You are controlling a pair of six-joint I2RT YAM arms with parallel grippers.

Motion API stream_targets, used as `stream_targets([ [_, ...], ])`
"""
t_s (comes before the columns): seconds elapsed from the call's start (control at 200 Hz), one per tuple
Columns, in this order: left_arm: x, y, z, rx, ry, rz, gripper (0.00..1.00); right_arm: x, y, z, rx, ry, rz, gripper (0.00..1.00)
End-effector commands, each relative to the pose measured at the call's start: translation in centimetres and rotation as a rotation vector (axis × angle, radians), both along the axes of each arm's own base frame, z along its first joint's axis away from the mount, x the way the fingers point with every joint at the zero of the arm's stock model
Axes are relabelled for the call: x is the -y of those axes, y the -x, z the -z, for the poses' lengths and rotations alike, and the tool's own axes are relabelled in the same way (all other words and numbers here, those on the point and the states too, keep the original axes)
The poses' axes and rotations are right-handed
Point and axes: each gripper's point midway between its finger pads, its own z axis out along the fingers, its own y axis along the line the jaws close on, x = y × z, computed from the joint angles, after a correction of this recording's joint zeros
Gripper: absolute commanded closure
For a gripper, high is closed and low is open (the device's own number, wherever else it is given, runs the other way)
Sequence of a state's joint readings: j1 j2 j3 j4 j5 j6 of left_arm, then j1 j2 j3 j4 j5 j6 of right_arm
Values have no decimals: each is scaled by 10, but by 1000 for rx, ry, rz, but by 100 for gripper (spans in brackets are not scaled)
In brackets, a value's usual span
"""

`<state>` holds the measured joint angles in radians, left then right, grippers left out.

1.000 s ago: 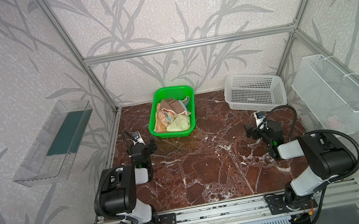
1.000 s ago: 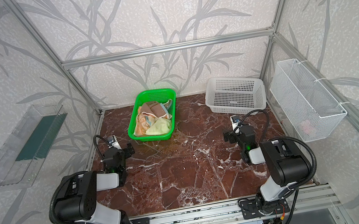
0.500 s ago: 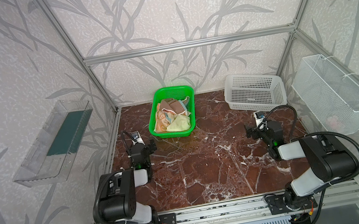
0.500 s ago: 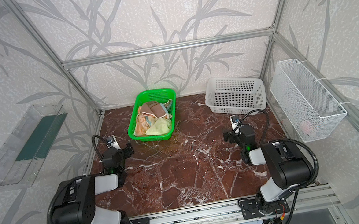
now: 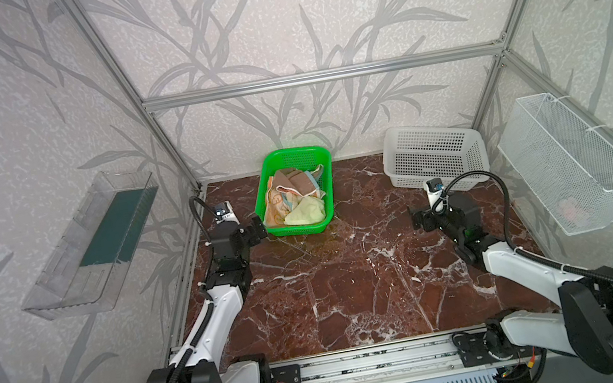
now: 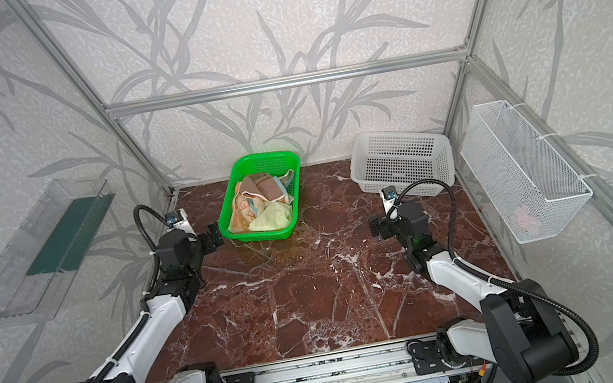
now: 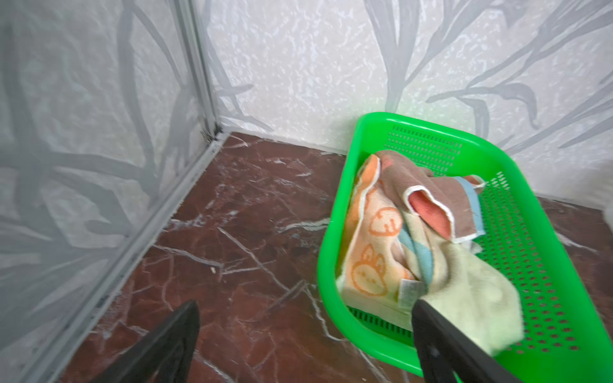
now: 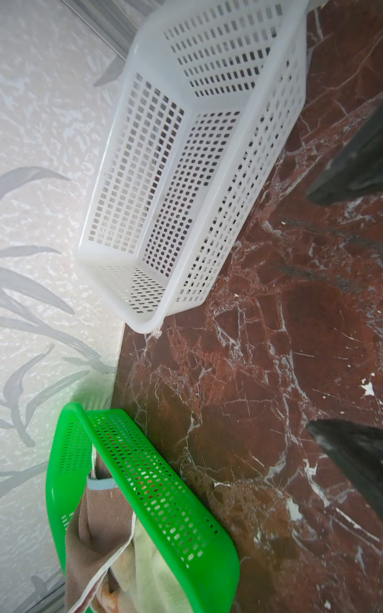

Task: Fold and stack the towels
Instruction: 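Reach the left gripper into the green basket toward the brown towel, then grasp the brown-and-coral towel with the left gripper and lift it out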

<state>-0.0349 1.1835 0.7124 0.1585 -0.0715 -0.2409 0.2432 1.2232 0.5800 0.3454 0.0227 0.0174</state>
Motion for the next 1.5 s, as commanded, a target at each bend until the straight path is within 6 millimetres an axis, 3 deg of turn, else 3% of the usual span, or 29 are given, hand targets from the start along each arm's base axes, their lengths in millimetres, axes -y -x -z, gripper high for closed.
stream_targets([
  [0.0,27,-6,23,-160,142,47,1,-12,11,13,-191,-71,-2,1],
  [0.145,61,-33,30,-262,113,103,1,-34,12,14,-270,-83,-39,1],
  [0.28,78,-65,31,-304,81,115,2,-50,12,17,-302,-76,-74,1],
  [0.35,85,-83,35,-327,97,123,7,-57,12,19,-312,-64,-92,1],
  [0.595,100,-130,48,-349,128,143,10,-68,12,28,-323,-65,-119,1],
  [0.84,104,-155,67,-396,113,136,19,-77,8,35,-334,-71,-142,1],
  [0.94,106,-163,69,-382,115,135,35,-80,7,37,-337,-73,-150,1],
  [0.99,107,-166,68,-369,117,138,37,-82,6,39,-341,-74,-155,1],
  [1.12,107,-175,67,-346,114,137,61,-89,5,44,-356,-72,-169,1],
  [1.205,108,-179,67,-352,107,138,82,-93,5,48,-367,-69,-178,1],
  [1.25,109,-180,65,-351,108,143,100,-96,5,49,-370,-69,-184,1],
  [1.41,119,-179,43,-299,97,185,100,-105,4,49,-370,-65,-207,1],
  [1.495,128,-173,22,-252,73,219,100,-109,4,47,-362,-60,-222,1],
])
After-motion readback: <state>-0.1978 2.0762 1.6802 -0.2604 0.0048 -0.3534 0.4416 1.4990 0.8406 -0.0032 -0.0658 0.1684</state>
